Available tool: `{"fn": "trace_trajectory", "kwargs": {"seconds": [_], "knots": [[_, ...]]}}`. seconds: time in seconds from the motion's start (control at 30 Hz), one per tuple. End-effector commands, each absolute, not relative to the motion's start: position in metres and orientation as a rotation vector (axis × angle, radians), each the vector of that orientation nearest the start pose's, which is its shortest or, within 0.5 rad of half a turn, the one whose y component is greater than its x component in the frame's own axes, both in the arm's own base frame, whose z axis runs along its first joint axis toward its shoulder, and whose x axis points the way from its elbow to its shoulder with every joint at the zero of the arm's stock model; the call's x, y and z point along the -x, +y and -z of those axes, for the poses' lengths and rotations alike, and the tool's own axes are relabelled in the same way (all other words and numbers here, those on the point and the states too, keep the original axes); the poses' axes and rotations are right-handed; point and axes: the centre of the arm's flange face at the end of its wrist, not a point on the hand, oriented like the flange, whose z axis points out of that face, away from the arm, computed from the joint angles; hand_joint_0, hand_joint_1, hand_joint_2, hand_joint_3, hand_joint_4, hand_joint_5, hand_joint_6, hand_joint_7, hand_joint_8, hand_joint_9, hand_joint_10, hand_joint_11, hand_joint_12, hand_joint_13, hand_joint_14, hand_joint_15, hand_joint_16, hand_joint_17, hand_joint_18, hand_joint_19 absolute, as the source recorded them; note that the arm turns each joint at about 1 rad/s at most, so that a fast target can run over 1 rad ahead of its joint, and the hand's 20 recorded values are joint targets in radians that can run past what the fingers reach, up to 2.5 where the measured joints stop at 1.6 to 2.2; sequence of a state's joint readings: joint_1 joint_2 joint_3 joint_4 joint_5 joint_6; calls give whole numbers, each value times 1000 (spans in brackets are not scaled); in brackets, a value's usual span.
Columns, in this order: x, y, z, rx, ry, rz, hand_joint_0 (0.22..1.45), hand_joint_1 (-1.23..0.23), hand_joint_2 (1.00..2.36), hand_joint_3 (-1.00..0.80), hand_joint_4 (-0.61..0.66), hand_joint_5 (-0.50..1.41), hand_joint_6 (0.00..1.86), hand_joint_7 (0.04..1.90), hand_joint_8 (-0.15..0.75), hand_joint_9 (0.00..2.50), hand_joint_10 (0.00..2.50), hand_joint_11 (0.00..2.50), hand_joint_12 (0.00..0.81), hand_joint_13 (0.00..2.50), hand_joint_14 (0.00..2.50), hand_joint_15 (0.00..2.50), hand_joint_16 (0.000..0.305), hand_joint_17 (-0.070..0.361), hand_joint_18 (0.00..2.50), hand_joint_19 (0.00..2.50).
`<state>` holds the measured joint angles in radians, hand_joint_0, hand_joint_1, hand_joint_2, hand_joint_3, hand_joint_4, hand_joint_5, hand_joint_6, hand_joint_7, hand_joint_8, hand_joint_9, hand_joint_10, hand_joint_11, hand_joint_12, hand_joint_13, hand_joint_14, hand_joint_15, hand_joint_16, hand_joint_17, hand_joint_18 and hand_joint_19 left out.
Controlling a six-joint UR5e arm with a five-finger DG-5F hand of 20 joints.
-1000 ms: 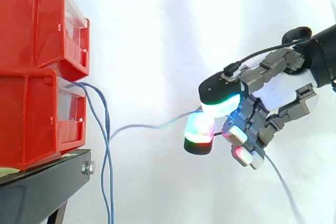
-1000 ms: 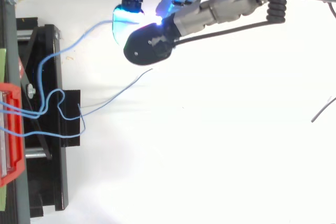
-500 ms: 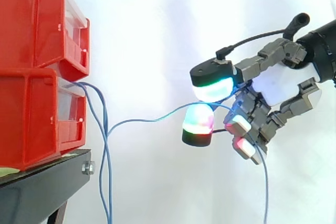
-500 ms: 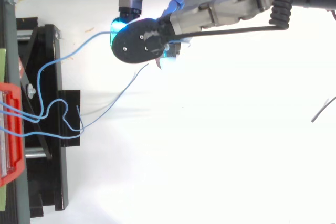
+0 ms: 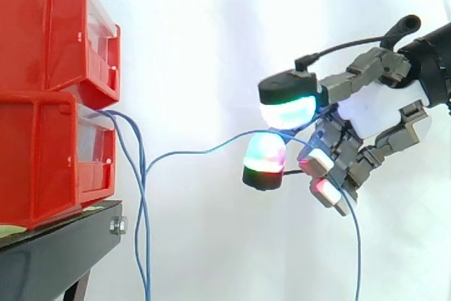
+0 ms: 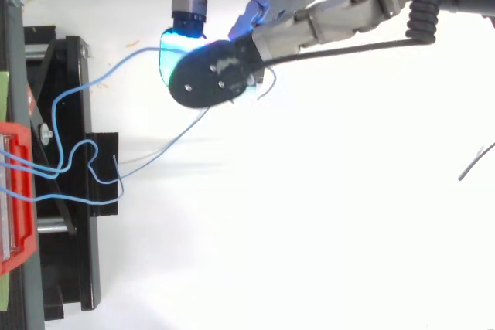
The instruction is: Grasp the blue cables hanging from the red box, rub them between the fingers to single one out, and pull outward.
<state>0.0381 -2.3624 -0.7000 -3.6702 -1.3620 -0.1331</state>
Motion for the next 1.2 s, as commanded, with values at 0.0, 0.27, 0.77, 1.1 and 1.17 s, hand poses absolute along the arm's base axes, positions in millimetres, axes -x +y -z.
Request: {"fn": "trace_trajectory", "kwargs": {"seconds": [0.0, 0.27, 0.77, 1.1, 1.17], "knots": [[-743, -126, -360, -1448, 1503, -720, 561, -441, 1002, -466, 80, -115, 656, 982, 293, 1115, 23, 826, 386, 958, 25, 686, 53, 119, 752, 749], [-744, -122, -360, -1445, 1507, -723, 650, -550, 1017, -240, 89, -129, 647, 961, 283, 1105, 20, 832, 377, 974, 23, 681, 52, 117, 775, 732], [-743, -121, -365, -1450, 1503, -728, 636, -778, 1008, -403, 148, -134, 558, 1077, 261, 1010, 22, 827, 370, 939, 25, 690, 52, 116, 754, 739], [-743, -117, -362, -1458, 1517, -739, 577, -520, 1004, -433, 92, -115, 639, 1012, 286, 1095, 25, 825, 379, 971, 25, 706, 52, 118, 768, 761], [-743, -116, -362, -1458, 1518, -740, 578, -516, 1004, -433, 93, -123, 678, 966, 293, 1104, 23, 826, 379, 980, 24, 707, 52, 118, 770, 762]]}}
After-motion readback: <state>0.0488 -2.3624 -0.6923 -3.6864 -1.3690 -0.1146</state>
